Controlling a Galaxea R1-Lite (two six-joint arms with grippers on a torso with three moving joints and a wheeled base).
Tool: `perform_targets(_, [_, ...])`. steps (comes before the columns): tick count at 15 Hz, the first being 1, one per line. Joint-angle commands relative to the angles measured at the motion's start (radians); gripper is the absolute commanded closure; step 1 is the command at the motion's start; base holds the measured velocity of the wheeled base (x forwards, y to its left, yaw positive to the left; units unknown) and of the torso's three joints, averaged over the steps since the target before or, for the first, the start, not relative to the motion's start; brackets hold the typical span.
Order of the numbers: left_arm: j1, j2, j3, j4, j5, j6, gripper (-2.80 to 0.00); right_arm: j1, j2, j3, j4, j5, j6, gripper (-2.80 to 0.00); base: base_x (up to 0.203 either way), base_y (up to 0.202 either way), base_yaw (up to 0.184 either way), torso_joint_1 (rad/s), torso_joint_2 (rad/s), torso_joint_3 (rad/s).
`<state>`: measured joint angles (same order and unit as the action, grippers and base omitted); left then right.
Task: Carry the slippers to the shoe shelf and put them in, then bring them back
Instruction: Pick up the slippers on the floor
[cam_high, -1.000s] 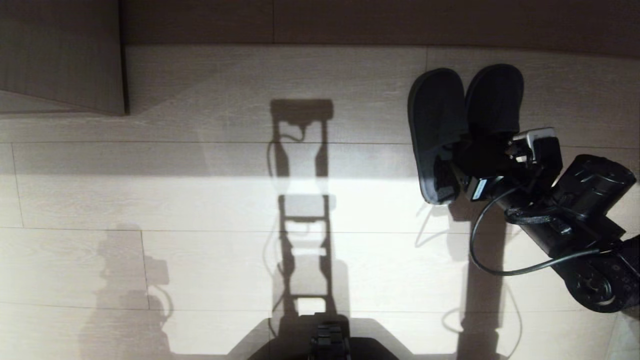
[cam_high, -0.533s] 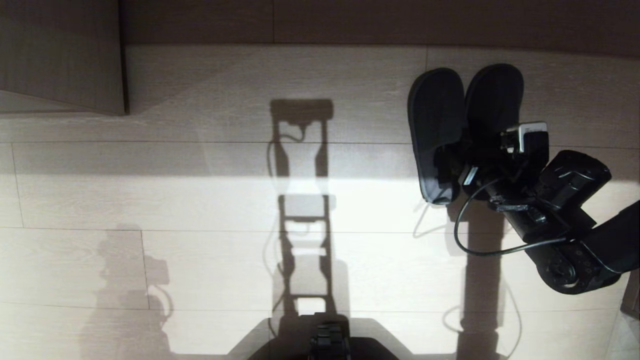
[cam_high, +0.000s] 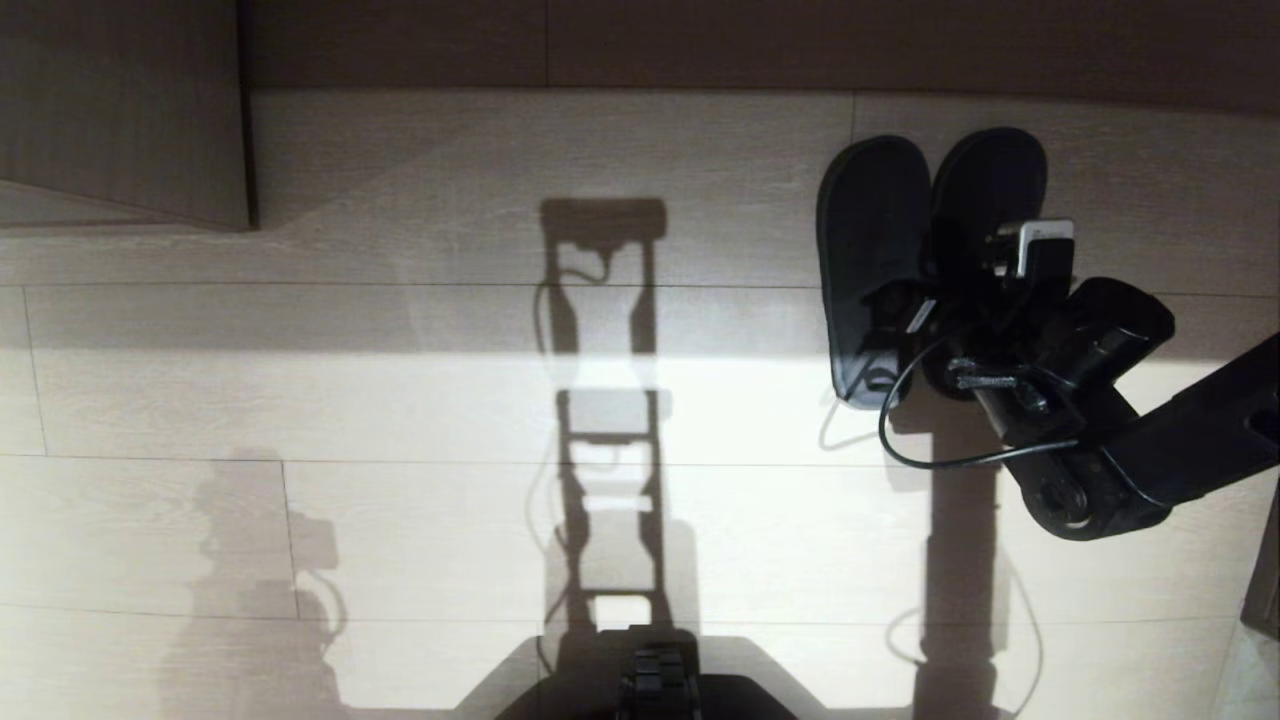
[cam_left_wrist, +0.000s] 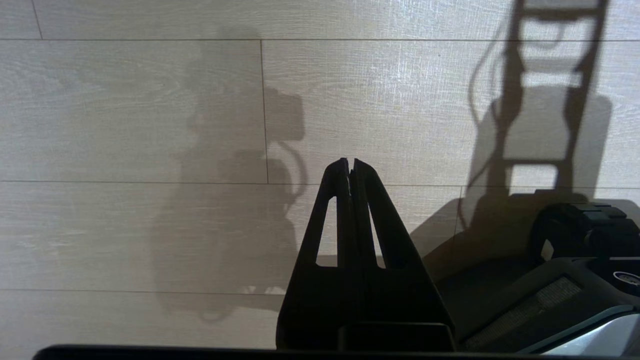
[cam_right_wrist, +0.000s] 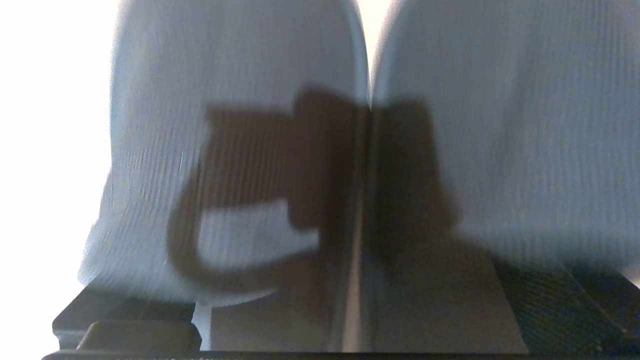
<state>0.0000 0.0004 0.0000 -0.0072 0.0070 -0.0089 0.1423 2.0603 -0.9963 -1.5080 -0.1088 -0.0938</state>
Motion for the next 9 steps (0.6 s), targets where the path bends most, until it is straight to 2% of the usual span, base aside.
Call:
perform_targets(1, [0.0, 0.0, 0.0, 0.0, 0.001, 0.0, 0.0, 0.0, 0.037, -0.09, -0.013, -0.001, 0.0, -2.8, 0.0, 0.0, 0.0, 0.0, 0.0, 0.0])
perform_targets(2, [0.0, 0.0, 0.0, 0.0, 0.001, 0.0, 0.0, 0.0, 0.049, -0.107, -0.015, 0.0, 0.0, 0.0, 0.0, 0.0, 0.0, 0.0, 0.0, 0.0])
perform_targets(9, [0.0, 0.0, 0.0, 0.0, 0.001, 0.0, 0.0, -0.002, 0.087, -0.174, -0.015, 0.008, 0.003, 0.0, 0.0, 0.0, 0.0, 0.0, 0.0, 0.0])
